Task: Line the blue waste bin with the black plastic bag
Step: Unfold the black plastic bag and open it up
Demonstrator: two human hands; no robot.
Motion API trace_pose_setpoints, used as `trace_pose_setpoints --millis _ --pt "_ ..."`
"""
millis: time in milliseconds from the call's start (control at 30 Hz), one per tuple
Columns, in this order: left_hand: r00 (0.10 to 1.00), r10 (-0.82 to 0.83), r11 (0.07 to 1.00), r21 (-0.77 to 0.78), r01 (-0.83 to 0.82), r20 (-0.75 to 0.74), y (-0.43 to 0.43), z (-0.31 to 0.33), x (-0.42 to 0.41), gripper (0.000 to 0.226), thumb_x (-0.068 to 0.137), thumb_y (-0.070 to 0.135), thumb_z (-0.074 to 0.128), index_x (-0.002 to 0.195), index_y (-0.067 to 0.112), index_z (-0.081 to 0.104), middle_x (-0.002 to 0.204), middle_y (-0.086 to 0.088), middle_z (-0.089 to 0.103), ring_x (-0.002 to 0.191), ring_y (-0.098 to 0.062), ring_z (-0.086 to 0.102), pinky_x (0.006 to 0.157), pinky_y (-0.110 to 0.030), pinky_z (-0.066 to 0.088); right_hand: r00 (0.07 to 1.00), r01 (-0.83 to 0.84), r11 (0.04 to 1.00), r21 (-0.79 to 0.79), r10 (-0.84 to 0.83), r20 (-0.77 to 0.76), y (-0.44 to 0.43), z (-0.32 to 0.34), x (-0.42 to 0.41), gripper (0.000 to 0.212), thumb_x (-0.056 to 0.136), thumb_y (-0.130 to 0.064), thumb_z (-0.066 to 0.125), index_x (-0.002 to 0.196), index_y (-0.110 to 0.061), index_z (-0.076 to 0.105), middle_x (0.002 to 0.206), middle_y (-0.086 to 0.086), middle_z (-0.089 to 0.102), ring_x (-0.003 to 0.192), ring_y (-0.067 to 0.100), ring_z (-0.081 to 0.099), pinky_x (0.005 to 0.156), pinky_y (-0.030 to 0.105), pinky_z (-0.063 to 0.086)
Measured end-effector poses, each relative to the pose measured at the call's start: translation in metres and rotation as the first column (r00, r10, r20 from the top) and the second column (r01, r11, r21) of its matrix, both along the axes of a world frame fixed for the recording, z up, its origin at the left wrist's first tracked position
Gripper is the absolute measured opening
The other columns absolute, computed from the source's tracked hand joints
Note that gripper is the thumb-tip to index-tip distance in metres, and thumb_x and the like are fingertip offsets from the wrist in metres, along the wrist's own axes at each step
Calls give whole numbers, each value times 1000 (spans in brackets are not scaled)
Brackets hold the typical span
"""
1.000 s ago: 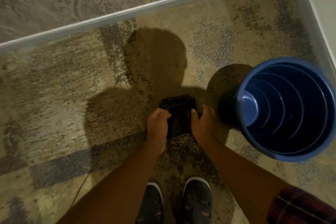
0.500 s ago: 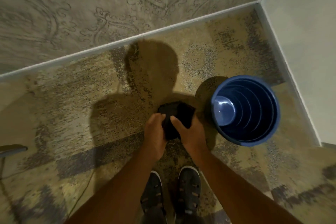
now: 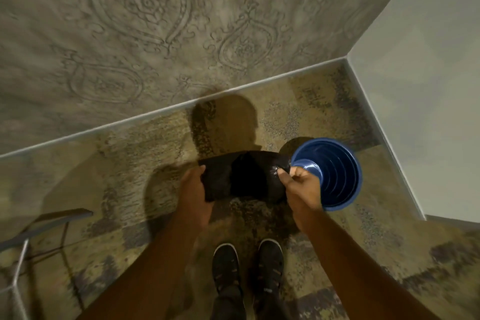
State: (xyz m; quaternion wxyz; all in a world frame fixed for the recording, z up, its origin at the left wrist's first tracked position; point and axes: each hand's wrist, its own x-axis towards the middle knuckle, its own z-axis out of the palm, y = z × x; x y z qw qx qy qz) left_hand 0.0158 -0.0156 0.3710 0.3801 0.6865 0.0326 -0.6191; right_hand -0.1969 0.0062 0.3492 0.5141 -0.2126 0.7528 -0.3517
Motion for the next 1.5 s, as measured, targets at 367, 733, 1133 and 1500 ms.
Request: trace_pose_setpoints --millis 367,733,1133,1500 --pt "993 46 998 -55 -41 108 17 93 36 24 99 24 60 114 7 68 106 -13 71 93 -31 69 71 -39 55 967 -58 998 -28 49 -248 7 92 -28 16 100 -22 67 86 -20 75 77 -2 78 80 20 75 80 45 62" --pt "988 -45 995 -81 57 149 20 125 52 22 103 24 53 112 8 65 112 -20 67 99 -34 66 77 -41 53 877 -149 986 -73 98 -470 4 140 -40 23 103 -22 61 80 -24 62 75 -9 68 75 13 67 60 25 43" --pt "698 -441 757 -183 627 565 8 152 -8 16 98 28 66 113 33 67 110 -1 72 85 -8 70 58 -14 51 995 35 982 -187 -51 -83 -13 183 -25 13 97 -16 71 85 -17 75 82 11 77 73 18 68 68 37 59" --pt "675 -617 475 -493 729 405 5 191 -76 46 79 44 85 118 57 65 118 24 75 110 1 71 85 -11 55 991 64 971 -230 -35 127 -28 223 -3 13 89 -16 80 76 -20 79 70 2 76 61 11 72 56 21 56"
